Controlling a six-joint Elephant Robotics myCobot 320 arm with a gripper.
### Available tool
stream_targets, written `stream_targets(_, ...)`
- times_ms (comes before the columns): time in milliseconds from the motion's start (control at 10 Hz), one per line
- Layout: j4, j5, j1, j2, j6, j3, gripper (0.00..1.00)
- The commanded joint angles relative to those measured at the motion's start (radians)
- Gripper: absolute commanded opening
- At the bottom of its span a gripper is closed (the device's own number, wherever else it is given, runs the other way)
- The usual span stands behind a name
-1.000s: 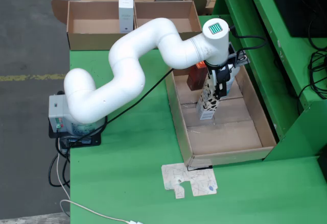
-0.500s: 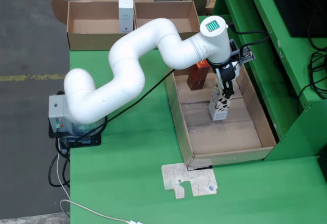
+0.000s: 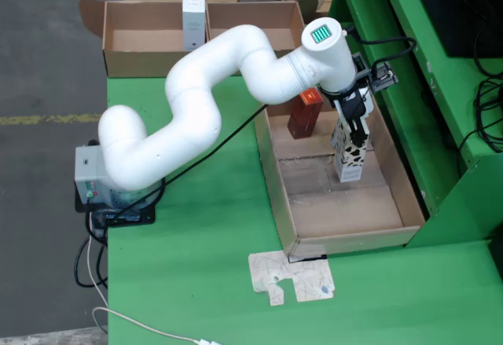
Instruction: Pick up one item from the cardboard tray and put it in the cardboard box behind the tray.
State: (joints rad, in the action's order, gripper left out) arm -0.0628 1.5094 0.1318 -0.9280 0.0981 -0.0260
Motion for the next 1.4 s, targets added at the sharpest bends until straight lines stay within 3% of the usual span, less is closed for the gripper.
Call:
stream_targets(0, 0.021, -0.002, -0.006, 0.063, 0.001, 0.026, 0.0)
stream_targets(1000, 0.032, -0.038, 0.011, 0.169, -0.015, 0.026, 0.0)
stream_targets(1300, -0.059, -0.011, 0.031, 0.237, -0.014, 0.026, 0.0)
